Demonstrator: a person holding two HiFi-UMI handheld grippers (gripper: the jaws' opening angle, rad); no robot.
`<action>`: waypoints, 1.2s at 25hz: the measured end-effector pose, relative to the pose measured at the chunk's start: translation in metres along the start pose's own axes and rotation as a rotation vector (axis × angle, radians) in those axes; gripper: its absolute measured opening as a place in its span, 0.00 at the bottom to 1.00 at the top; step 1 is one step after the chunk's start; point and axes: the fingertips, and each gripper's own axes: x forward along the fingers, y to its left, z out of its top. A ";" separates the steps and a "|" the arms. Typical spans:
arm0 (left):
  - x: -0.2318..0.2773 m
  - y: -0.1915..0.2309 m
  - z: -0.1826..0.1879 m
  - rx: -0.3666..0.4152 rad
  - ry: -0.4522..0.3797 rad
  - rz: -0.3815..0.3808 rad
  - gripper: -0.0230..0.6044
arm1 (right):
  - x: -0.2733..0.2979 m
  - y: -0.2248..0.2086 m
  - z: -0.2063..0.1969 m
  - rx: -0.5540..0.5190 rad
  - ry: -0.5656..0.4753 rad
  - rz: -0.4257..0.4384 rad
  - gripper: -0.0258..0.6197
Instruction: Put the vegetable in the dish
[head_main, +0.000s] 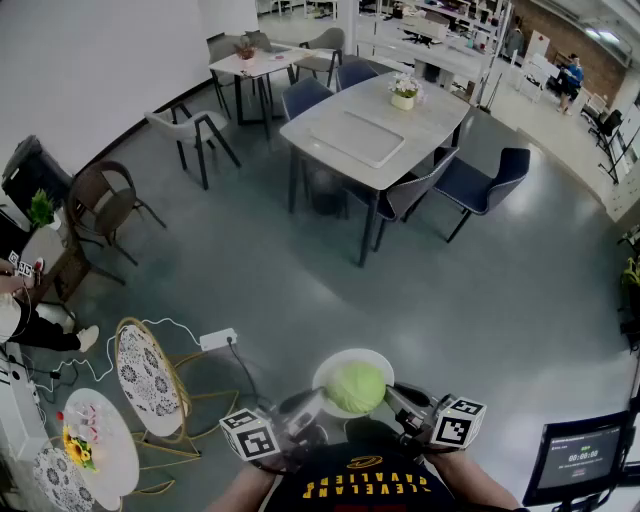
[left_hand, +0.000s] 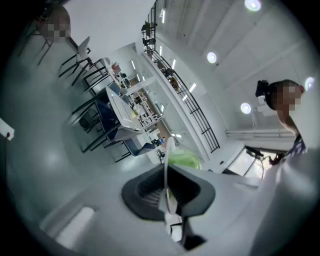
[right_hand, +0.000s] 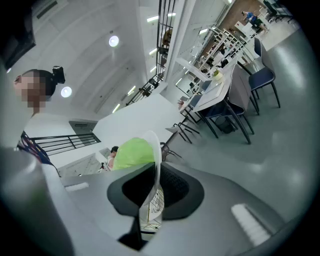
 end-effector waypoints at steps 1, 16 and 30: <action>-0.013 0.004 0.002 -0.007 0.002 0.000 0.06 | 0.009 0.006 -0.010 0.001 0.004 -0.003 0.10; -0.080 -0.012 0.021 0.067 -0.044 0.004 0.06 | 0.041 0.059 -0.042 -0.131 0.019 0.056 0.10; -0.022 -0.039 -0.014 0.099 -0.042 0.073 0.06 | -0.016 0.026 -0.012 -0.132 -0.026 0.128 0.10</action>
